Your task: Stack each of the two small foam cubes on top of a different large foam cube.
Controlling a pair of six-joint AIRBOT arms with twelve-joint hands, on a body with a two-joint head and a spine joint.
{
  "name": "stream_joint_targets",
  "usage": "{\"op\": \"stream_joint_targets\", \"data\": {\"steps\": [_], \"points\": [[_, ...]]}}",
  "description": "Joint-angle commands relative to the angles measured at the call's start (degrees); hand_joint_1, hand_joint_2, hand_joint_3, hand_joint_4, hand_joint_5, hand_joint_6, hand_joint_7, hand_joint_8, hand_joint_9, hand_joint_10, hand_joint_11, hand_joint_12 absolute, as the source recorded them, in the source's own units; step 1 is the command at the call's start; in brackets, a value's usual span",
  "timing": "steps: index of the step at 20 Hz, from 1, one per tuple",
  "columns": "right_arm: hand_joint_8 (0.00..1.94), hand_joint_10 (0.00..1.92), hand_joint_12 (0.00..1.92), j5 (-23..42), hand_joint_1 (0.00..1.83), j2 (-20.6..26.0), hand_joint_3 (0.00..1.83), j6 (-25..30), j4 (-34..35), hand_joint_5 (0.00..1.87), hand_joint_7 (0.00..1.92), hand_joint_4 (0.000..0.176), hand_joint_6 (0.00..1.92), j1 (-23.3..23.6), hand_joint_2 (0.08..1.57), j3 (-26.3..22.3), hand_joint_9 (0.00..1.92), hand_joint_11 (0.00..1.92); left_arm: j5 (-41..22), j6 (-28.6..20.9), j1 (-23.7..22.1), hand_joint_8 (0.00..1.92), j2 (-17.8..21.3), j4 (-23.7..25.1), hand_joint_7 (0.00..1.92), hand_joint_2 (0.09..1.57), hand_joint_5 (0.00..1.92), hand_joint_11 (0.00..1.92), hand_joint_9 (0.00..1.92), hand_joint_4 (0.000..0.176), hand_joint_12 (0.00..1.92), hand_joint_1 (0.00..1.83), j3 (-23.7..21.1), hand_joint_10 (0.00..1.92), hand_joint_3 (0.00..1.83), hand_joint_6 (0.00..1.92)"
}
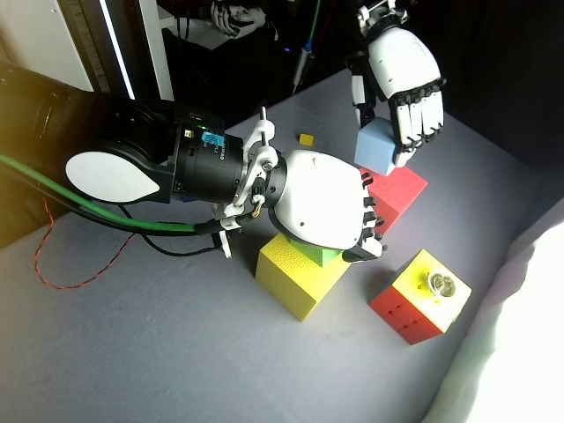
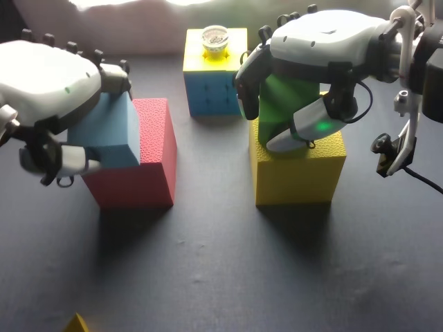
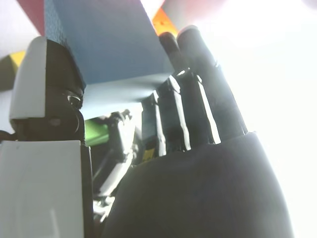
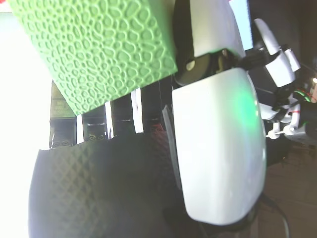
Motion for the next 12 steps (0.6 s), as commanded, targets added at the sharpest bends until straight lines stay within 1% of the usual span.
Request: {"op": "stream_joint_targets", "data": {"steps": [1,2,4,5,6,7,8,10,11,12], "points": [[1.15,0.62,1.33,5.5,1.18,0.4,0.00,0.0,0.8,0.85,0.90,0.026,1.15,0.4,1.17,0.2,0.89,0.46,-2.8,0.2,-0.9,1.60,0.2,2.7,0.70,1.26,0.75,0.44,0.57,0.000,1.82,1.16,0.4,1.54,0.00,1.23],[1.17,0.63,1.34,5.3,1.18,0.4,0.00,0.0,1.5,0.85,0.89,0.026,1.17,0.5,1.18,0.2,0.89,0.44,-2.6,0.2,-1.1,1.58,-0.1,2.7,0.71,1.26,0.75,0.46,0.59,0.000,1.79,1.15,0.9,1.52,0.00,1.24],[1.15,0.63,1.33,5.1,1.19,0.4,0.00,0.0,1.5,0.86,0.90,0.026,1.14,0.6,1.17,0.2,0.89,0.46,-2.2,0.3,-1.6,1.58,-0.9,2.7,0.71,1.25,0.76,0.45,0.58,0.000,1.80,1.16,2.1,1.52,0.00,1.22],[1.15,0.63,1.33,5.1,1.19,0.4,0.00,0.0,1.5,0.86,0.91,0.023,1.14,0.6,1.17,0.2,0.90,0.47,-1.6,0.3,-1.8,1.59,-1.5,2.7,0.71,1.25,0.77,0.45,0.58,0.000,1.82,1.16,2.9,1.54,0.00,1.20],[1.16,0.64,1.33,4.9,1.19,0.4,0.00,0.0,1.5,0.87,0.91,0.019,1.12,0.6,1.17,0.2,0.90,0.47,-1.2,0.3,-1.9,1.63,-1.9,2.9,0.69,1.26,0.76,0.43,0.56,0.000,1.83,1.16,3.5,1.56,0.00,1.21],[1.15,0.64,1.33,4.7,1.19,0.4,0.00,0.0,1.6,0.86,0.91,0.020,1.13,0.6,1.17,0.2,0.90,0.47,-0.7,0.3,-2.1,1.64,-2.4,3.1,0.68,1.26,0.76,0.43,0.55,0.000,1.83,1.16,4.4,1.57,0.00,1.21],[1.14,0.64,1.33,4.6,1.19,0.4,0.00,0.0,2.2,0.87,0.91,0.025,1.13,0.7,1.17,0.2,0.90,0.47,-0.3,0.3,-2.3,1.61,-2.7,3.3,0.71,1.25,0.77,0.46,0.58,0.000,1.81,1.17,5.1,1.56,0.00,1.18],[1.14,0.63,1.32,3.6,1.19,0.4,0.00,0.3,2.9,0.87,0.91,0.027,1.13,1.0,1.17,0.3,0.91,0.48,0.7,0.3,-2.4,1.58,-3.5,3.7,0.73,1.24,0.79,0.50,0.61,0.000,1.78,1.18,6.5,1.54,0.00,1.15],[1.14,0.63,1.32,3.6,1.19,0.4,0.00,0.4,2.9,0.87,0.91,0.027,1.13,1.0,1.17,0.3,0.91,0.48,0.8,0.2,-2.5,1.58,-3.6,3.8,0.73,1.24,0.79,0.50,0.61,0.000,1.78,1.18,6.9,1.54,0.00,1.15],[1.19,0.67,1.36,3.4,1.18,0.4,0.00,0.5,2.9,0.85,0.88,0.023,1.15,1.0,1.18,0.3,0.88,0.47,0.8,0.0,-2.5,1.62,-3.7,4.0,0.71,1.25,0.77,0.48,0.58,0.000,1.75,1.17,7.4,1.55,0.00,1.17]]}}
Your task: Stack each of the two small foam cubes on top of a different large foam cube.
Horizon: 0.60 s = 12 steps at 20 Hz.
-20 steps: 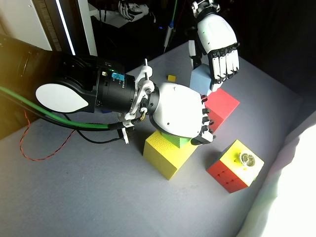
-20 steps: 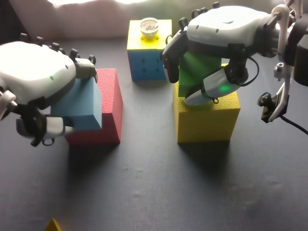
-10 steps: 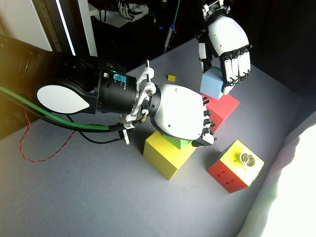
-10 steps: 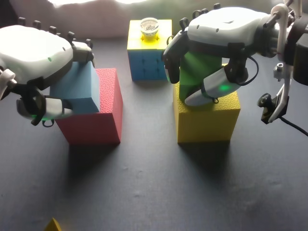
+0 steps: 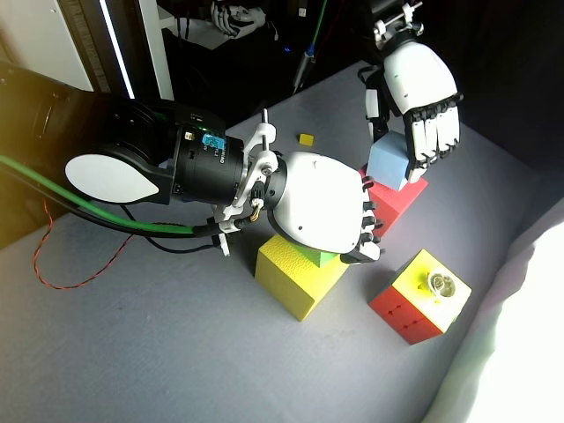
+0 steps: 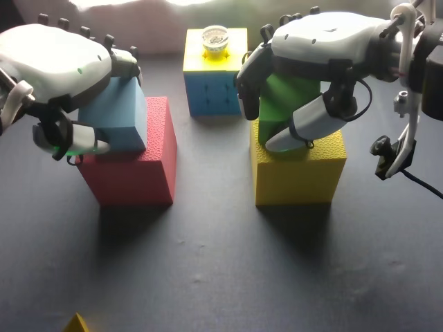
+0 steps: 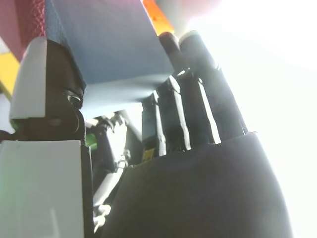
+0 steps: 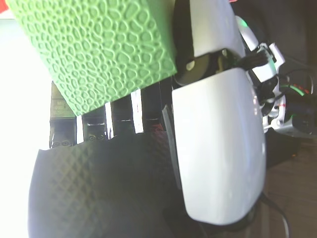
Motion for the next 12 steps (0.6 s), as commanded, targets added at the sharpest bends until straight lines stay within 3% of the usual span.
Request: {"op": "stream_joint_targets", "data": {"steps": [1,9,12], "points": [[1.18,0.68,1.37,4.4,1.18,0.5,0.00,0.3,0.3,0.86,0.88,0.027,1.15,0.7,1.18,0.2,0.88,0.46,-3.7,0.0,-0.6,1.61,0.5,2.7,0.72,1.25,0.77,0.48,0.59,0.000,1.74,1.17,0.5,1.52,0.00,1.18],[1.16,0.68,1.35,4.4,1.19,0.4,0.00,0.3,0.4,0.86,0.90,0.021,1.13,0.5,1.17,0.2,0.88,0.46,-2.6,-1.0,0.4,1.61,0.1,2.7,0.70,1.27,0.73,0.46,0.57,0.000,1.79,1.15,1.6,1.55,0.00,1.26],[1.18,0.68,1.35,4.6,1.19,0.4,0.00,0.3,0.6,0.85,0.91,0.011,1.13,0.3,1.17,0.2,0.89,0.48,-2.5,-1.0,0.6,1.56,-0.2,2.1,0.75,1.24,0.80,0.51,0.62,0.000,1.72,1.18,1.5,1.51,0.00,1.14]]}}
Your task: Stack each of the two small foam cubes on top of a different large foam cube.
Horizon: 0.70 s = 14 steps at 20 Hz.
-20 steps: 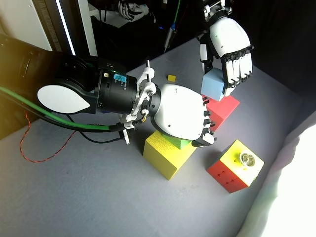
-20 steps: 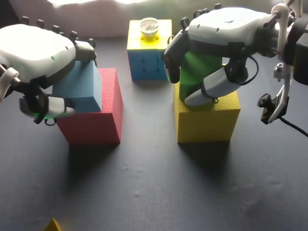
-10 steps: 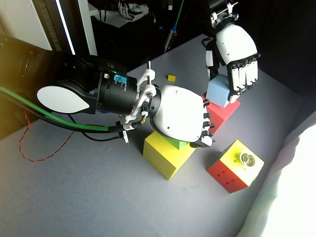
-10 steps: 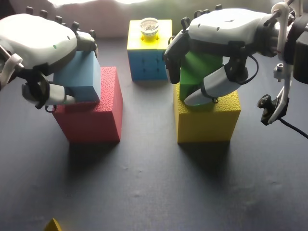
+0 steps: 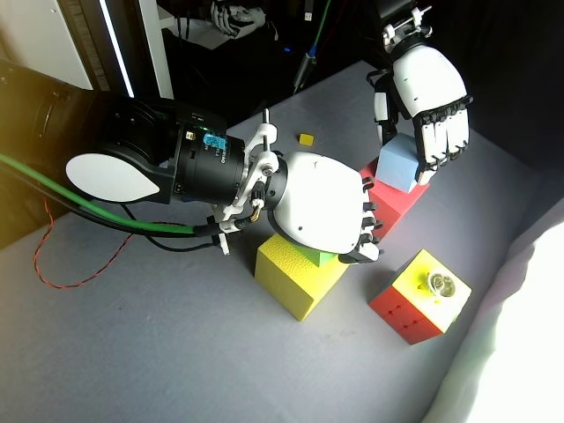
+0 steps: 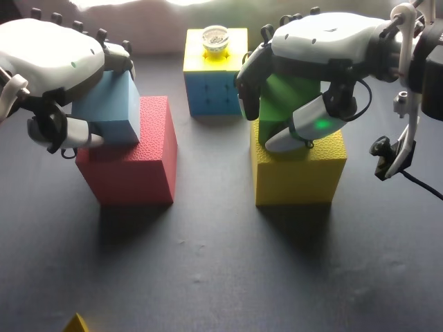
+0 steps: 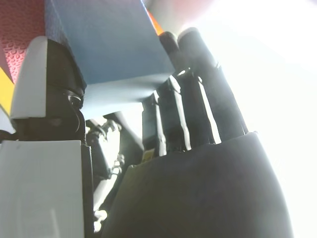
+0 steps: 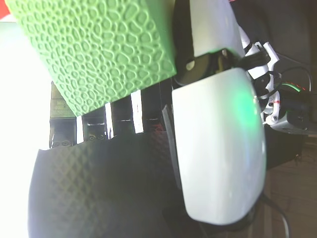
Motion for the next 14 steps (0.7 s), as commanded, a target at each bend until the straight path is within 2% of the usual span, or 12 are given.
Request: {"op": "stream_joint_targets", "data": {"steps": [1,5,8,9,10,11,12,13,14], "points": [[1.17,0.67,1.34,4.7,1.19,0.4,0.00,0.3,0.3,0.86,0.91,0.012,1.12,0.3,1.17,0.2,0.89,0.48,-2.3,0.4,-0.1,1.59,0.1,1.0,0.73,1.25,0.76,0.50,0.60,0.000,1.73,1.17,0.0,1.52,0.00,1.18],[1.15,0.67,1.35,5.8,1.19,0.5,0.00,0.7,1.8,0.87,0.92,0.017,1.11,-0.2,1.16,0.2,0.90,0.48,-2.0,0.7,-0.1,1.61,0.0,0.4,0.72,1.26,0.75,0.49,0.59,0.000,1.73,1.17,-0.2,1.53,0.00,1.19],[1.13,0.65,1.34,5.8,1.20,0.4,0.00,0.7,1.8,0.89,0.92,0.021,1.08,-0.3,1.16,0.2,0.89,0.47,-2.0,1.3,-0.1,1.65,0.0,-0.4,0.71,1.26,0.75,0.47,0.56,0.000,1.79,1.18,-0.5,1.61,0.00,1.17],[1.17,0.59,1.35,5.8,1.18,0.4,0.00,0.7,1.8,0.83,0.88,0.028,1.19,-0.4,1.18,0.2,0.80,0.40,-2.0,1.4,-0.1,1.63,0.0,-0.5,0.69,1.27,0.71,0.37,0.49,0.000,1.75,1.15,-0.6,1.49,0.00,1.25],[1.19,0.44,1.34,5.8,1.17,0.4,0.00,0.7,1.8,0.75,0.87,0.013,1.31,-0.4,1.21,0.2,0.77,0.35,-2.0,1.5,-0.1,1.59,0.0,-0.5,0.70,1.30,0.60,0.26,0.43,0.000,1.66,1.13,-0.7,1.35,0.00,1.41],[0.56,0.35,1.30,5.9,1.12,0.4,0.00,0.7,1.8,0.78,0.80,0.000,1.27,-0.5,1.21,0.2,0.77,0.33,-2.0,1.5,-0.1,1.59,0.0,-0.6,0.68,1.32,0.56,0.22,0.39,0.000,1.61,1.11,-0.8,1.27,0.00,1.48],[0.22,0.24,1.24,5.9,1.11,0.4,0.00,0.7,1.8,0.79,0.85,0.000,1.26,-0.5,1.21,0.3,0.78,0.33,-2.0,1.6,-0.1,0.99,0.0,-0.7,0.48,1.27,0.41,0.10,0.33,0.000,1.53,0.95,-0.8,1.09,0.00,0.94],[0.10,0.17,1.22,6.0,1.14,0.4,0.00,0.7,1.8,0.69,0.85,0.000,0.56,-0.5,1.15,0.3,0.77,0.31,-2.0,1.6,-0.1,0.66,0.0,-0.8,0.49,1.25,0.41,0.07,0.36,0.000,1.44,0.90,-0.9,0.90,0.00,0.67],[0.03,0.10,1.18,6.1,1.16,0.4,0.00,0.7,1.8,0.74,0.85,0.000,0.23,-0.5,1.12,0.3,0.77,0.31,-2.0,1.6,-0.1,0.41,0.0,-0.8,0.54,1.23,0.42,0.04,0.40,0.000,1.36,0.84,-1.0,0.72,0.00,0.47]]}}
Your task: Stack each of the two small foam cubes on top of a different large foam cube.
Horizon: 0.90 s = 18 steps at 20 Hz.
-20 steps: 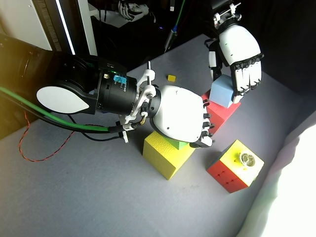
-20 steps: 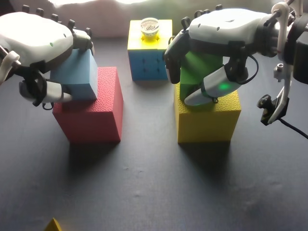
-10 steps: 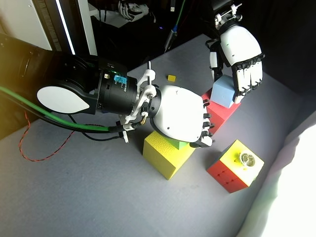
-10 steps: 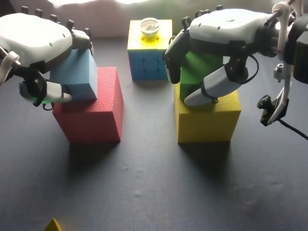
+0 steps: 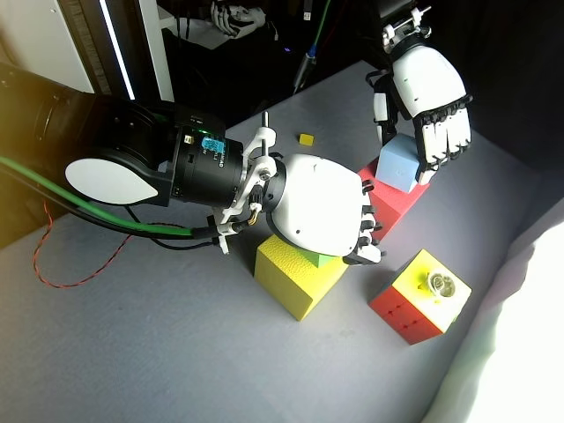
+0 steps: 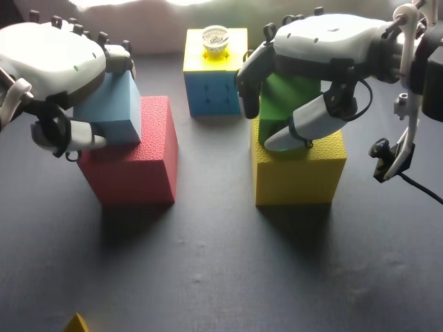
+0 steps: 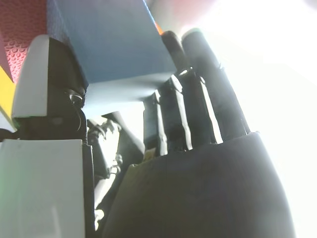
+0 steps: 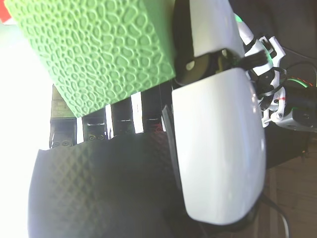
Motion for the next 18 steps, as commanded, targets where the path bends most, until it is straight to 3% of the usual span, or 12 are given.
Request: {"op": "stream_joint_targets", "data": {"steps": [1,4,7,13,18], "points": [[0.01,0.05,1.18,5.0,1.16,0.4,0.00,0.5,0.3,0.75,0.82,0.000,0.09,0.1,1.12,0.2,0.75,0.27,-1.6,0.1,-0.2,0.24,0.1,1.2,0.54,1.21,0.39,0.01,0.41,0.000,1.31,0.82,-0.3,0.57,0.00,0.33],[0.00,0.01,1.14,5.0,1.18,0.4,0.00,0.5,0.3,0.72,0.76,0.000,0.01,0.1,1.11,0.3,0.71,0.23,-1.6,0.4,-0.2,0.05,0.1,0.7,0.57,1.15,0.38,0.03,0.48,0.000,1.21,0.87,-0.7,0.33,0.00,0.15],[0.00,0.00,1.13,5.2,1.19,0.4,0.00,0.5,0.3,0.71,0.74,0.000,0.00,-0.1,1.10,0.3,0.70,0.22,-1.6,0.5,-0.3,0.00,0.1,0.5,0.56,1.14,0.38,0.02,0.49,0.000,1.15,0.85,-0.9,0.18,0.00,0.06],[0.00,0.00,1.11,6.0,1.18,0.4,0.00,0.3,0.3,0.61,0.61,0.000,0.00,-0.5,1.07,0.4,0.58,0.12,-1.6,0.5,-0.6,0.00,0.1,0.3,0.53,1.12,0.36,0.00,0.46,0.000,1.12,0.84,-1.1,0.11,0.00,0.01],[0.00,0.00,1.06,6.1,1.10,0.3,0.00,0.2,0.3,0.47,0.48,0.000,0.00,-0.5,1.04,0.4,0.47,0.06,-1.6,1.0,-0.7,0.00,0.1,-0.2,0.37,1.09,0.16,0.00,0.36,0.000,0.91,0.74,-1.2,0.04,0.00,0.00]]}}
